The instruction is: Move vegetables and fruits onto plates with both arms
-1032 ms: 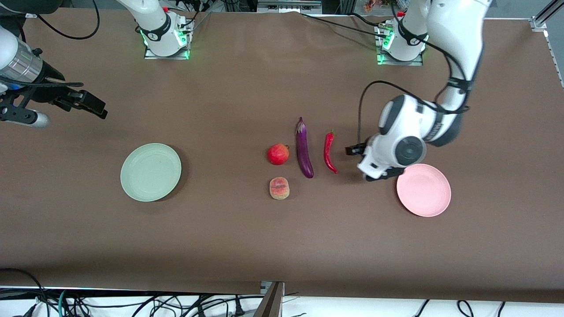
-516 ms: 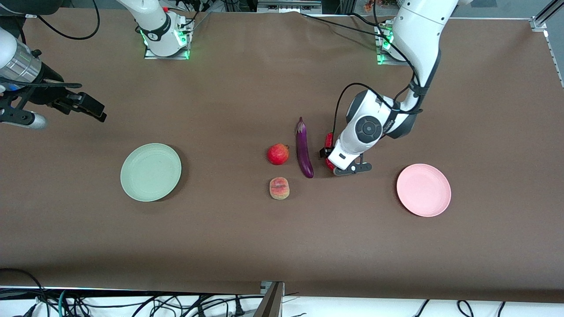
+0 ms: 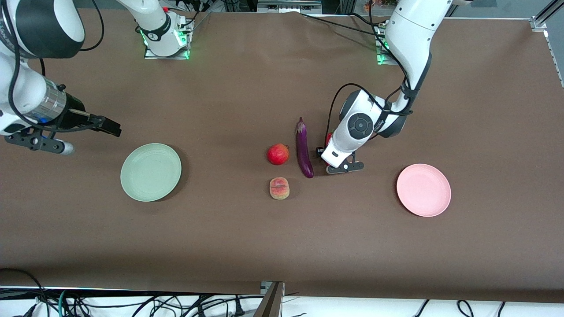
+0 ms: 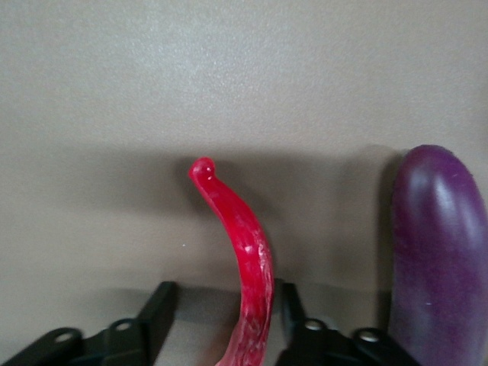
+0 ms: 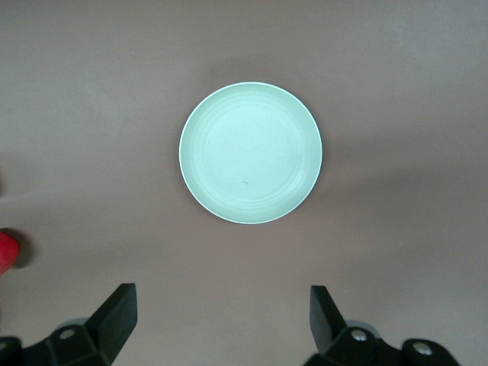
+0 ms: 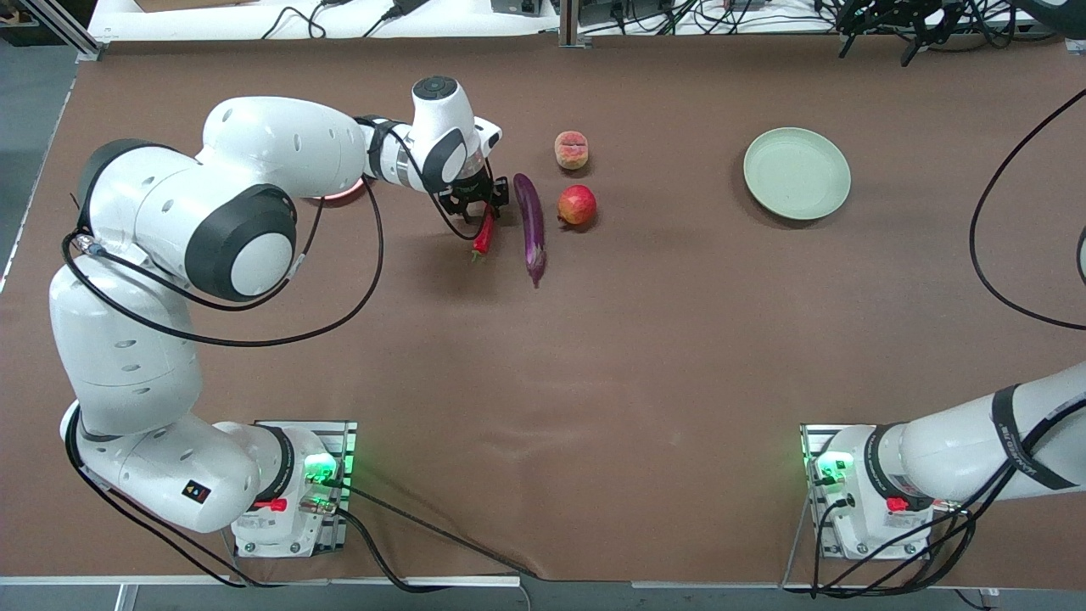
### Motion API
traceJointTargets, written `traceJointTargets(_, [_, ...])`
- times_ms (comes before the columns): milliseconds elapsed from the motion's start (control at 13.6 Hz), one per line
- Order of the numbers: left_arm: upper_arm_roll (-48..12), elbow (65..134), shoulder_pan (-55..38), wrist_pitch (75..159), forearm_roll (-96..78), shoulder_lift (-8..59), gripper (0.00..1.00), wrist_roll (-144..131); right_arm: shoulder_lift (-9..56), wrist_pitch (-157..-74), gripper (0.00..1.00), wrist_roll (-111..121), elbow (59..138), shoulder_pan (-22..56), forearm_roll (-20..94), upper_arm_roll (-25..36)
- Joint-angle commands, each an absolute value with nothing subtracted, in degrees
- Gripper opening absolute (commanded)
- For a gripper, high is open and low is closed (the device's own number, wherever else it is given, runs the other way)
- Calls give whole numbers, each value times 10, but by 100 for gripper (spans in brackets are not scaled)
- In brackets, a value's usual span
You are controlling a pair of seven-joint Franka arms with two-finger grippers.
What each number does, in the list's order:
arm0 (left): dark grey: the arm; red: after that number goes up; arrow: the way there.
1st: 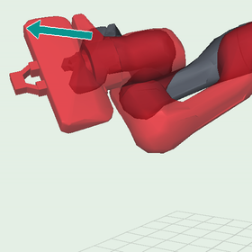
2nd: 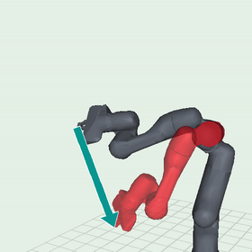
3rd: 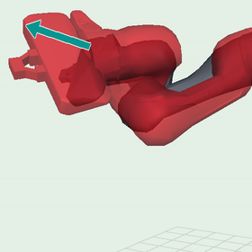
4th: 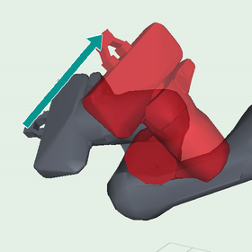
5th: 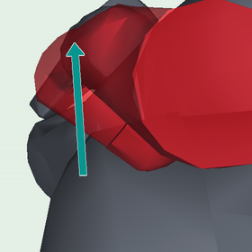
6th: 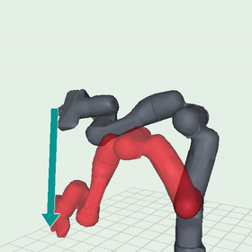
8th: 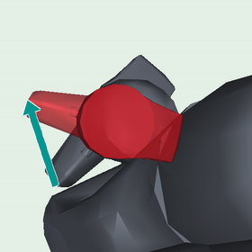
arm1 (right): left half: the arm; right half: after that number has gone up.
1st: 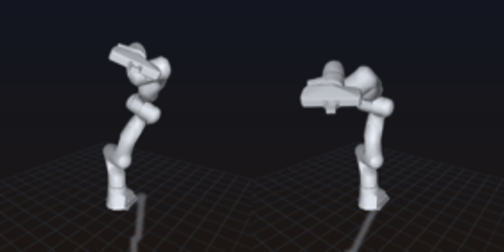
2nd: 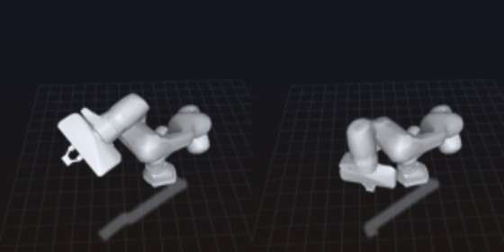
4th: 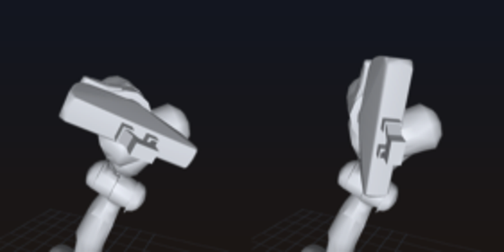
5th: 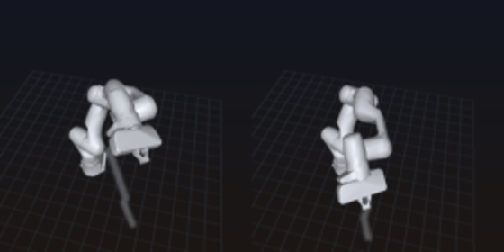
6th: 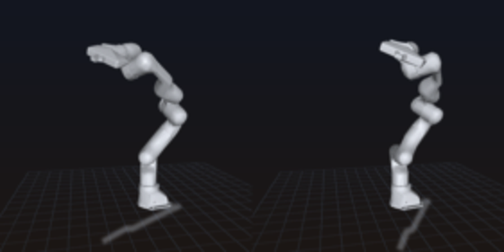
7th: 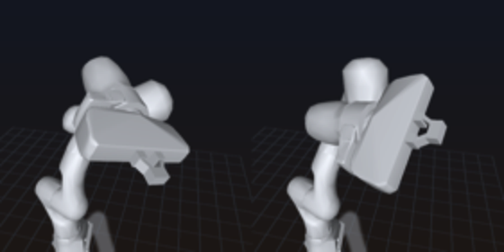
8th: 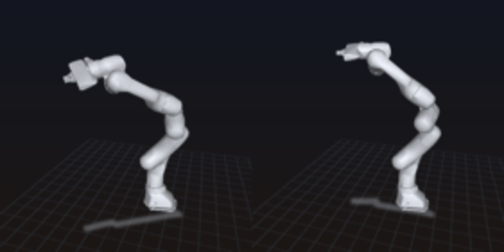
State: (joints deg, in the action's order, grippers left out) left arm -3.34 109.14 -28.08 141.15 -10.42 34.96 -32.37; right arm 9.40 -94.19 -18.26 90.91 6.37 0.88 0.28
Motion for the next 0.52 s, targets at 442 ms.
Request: traceJointTargets(442, [-4, 1068, -268, 1306, -65, 292, 0, -291, 138, -930, 100, -146, 896, 92, 16, 3])
